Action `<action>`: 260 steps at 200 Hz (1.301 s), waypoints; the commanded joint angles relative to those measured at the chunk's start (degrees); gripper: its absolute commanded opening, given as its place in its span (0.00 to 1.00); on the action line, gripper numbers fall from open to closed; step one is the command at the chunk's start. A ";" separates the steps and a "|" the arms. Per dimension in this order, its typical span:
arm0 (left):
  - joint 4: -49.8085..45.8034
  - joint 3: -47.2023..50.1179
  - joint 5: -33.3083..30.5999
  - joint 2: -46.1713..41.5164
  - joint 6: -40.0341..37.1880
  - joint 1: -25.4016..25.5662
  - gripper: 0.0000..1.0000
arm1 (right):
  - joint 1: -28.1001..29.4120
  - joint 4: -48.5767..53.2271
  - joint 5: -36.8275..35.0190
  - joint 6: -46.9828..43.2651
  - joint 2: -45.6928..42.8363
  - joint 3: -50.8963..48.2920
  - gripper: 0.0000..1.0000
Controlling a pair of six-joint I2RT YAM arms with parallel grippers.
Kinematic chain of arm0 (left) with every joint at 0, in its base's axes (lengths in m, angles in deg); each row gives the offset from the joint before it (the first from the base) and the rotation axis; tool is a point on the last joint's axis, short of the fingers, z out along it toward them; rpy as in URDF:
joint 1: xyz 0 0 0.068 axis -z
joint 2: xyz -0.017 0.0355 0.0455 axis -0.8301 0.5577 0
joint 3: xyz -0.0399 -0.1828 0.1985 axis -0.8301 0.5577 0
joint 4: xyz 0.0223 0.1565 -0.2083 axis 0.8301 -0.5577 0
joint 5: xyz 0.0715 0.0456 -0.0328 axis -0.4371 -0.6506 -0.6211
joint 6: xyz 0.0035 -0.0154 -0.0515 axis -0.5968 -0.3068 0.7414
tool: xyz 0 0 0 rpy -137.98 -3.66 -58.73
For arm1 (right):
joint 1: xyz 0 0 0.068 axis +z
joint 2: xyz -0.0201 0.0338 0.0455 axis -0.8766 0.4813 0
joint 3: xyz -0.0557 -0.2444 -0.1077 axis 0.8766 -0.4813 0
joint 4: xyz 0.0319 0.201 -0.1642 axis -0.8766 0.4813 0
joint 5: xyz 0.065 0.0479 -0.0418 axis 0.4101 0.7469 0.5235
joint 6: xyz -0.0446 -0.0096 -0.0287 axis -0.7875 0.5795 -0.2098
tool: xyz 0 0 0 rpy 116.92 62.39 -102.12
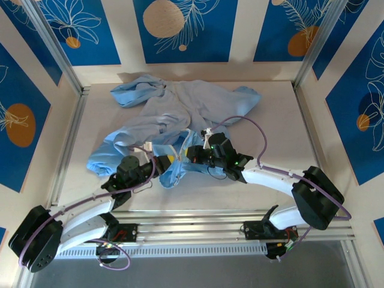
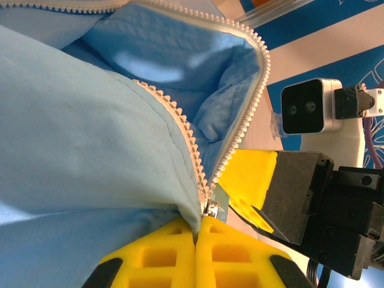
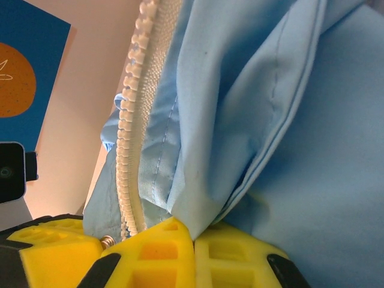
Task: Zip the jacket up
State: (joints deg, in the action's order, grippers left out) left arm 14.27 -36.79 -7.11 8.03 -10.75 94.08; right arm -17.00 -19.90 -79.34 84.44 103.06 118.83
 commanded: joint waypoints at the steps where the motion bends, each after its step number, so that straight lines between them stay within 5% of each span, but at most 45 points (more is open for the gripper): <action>1: -1.54 -0.13 2.28 -0.98 -3.11 0.35 0.00 | -0.23 -1.53 -0.36 0.85 0.11 2.23 0.00; 210: -24.15 -6.30 14.09 0.99 -13.91 0.31 0.00 | 0.07 3.08 3.82 1.82 3.10 4.85 0.00; 260: -21.12 -6.69 18.23 5.90 -11.59 -0.93 0.00 | 0.94 8.22 3.22 -1.01 1.79 3.65 0.21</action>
State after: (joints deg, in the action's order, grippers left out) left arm -6.93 -42.87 6.29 11.03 -23.17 93.82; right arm -16.35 -13.32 -75.71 84.88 106.17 121.21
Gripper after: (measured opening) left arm 0.057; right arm 0.167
